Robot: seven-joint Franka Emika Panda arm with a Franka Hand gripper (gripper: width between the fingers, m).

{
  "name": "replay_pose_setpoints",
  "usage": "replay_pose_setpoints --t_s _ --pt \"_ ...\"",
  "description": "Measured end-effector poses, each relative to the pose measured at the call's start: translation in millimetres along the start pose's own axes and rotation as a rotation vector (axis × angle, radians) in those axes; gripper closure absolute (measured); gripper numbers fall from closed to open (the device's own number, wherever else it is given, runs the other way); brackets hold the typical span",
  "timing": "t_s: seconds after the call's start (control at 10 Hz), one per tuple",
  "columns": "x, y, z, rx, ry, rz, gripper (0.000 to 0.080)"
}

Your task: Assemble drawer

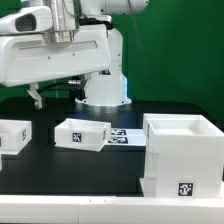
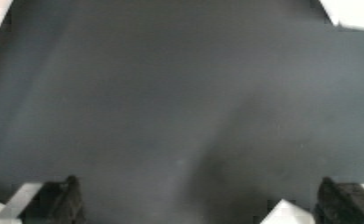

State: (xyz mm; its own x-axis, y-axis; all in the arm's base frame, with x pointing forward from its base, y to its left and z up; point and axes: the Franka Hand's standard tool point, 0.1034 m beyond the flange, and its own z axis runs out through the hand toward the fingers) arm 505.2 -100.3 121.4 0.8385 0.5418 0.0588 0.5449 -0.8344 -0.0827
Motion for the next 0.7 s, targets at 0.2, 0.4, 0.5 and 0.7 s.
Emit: replay_pose_setpoints --t_s 0.2,0.4,0.5,0.7 --pt "-5.4 3.3 0.6 -0.008 0.003 -0.100 0.0150" --pt "-39.9 6.6 3.7 -0.015 -0.004 -0.245 0.0150" --pt "-63.2 7.8 1.1 -0.026 -0.004 -0.290 0.0150" --pt "-101.8 22.1 6.3 -0.003 0.016 -0.446 0.0150"
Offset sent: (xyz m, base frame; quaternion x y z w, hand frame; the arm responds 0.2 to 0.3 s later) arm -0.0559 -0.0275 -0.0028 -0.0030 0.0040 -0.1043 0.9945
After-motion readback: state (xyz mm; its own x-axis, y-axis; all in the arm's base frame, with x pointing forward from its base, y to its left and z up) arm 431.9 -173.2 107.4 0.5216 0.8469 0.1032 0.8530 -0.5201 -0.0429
